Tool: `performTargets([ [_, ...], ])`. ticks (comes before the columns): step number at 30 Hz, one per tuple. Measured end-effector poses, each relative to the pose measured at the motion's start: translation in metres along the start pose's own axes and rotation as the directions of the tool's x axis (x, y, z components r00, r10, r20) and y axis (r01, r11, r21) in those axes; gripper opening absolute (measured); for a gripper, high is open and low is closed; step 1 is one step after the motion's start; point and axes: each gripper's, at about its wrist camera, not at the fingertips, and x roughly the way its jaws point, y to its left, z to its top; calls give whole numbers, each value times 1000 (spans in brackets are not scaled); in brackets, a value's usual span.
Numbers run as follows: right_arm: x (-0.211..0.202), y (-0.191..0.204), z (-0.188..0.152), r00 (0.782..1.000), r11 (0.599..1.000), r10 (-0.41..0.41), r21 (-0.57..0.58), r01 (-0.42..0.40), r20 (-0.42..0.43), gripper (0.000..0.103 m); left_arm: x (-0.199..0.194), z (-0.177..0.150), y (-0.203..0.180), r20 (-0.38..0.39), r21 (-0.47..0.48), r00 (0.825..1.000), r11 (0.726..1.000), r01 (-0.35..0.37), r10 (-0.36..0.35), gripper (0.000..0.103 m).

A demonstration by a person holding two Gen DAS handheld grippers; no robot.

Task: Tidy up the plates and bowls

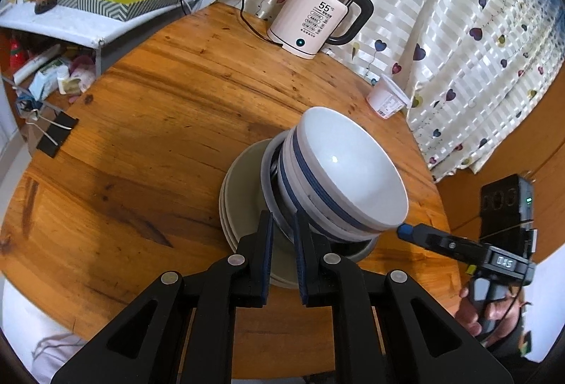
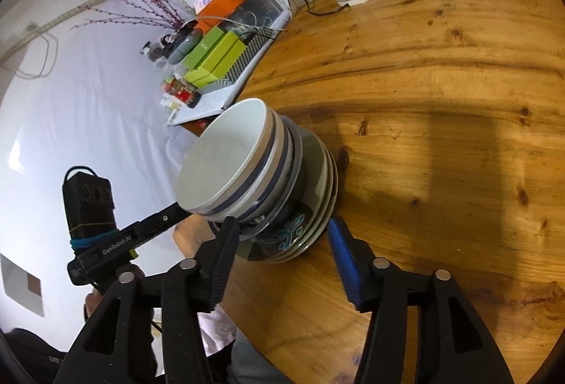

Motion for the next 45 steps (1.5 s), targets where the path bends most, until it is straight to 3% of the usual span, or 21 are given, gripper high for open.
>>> performTargets([
  [6,-7,17,-9,998,995,-54,-84,55,19,69,-3,-8,-12,12,38,998,997,-60,60,13],
  [10,-8,28,-15,994,985,-102,-137,106,35,73,-5,-12,-20,26,59,995,994,-93,91,31],
  [15,-7,39,-22,987,967,-153,-199,160,51,79,-2,-19,-29,26,88,992,989,-123,121,34],
  [20,-7,45,-28,980,952,-189,-234,199,64,79,-1,-23,-32,32,89,987,983,-159,156,47],
  [45,12,68,-46,957,895,-277,-339,290,88,84,5,-40,-40,40,132,966,957,-260,257,48],
])
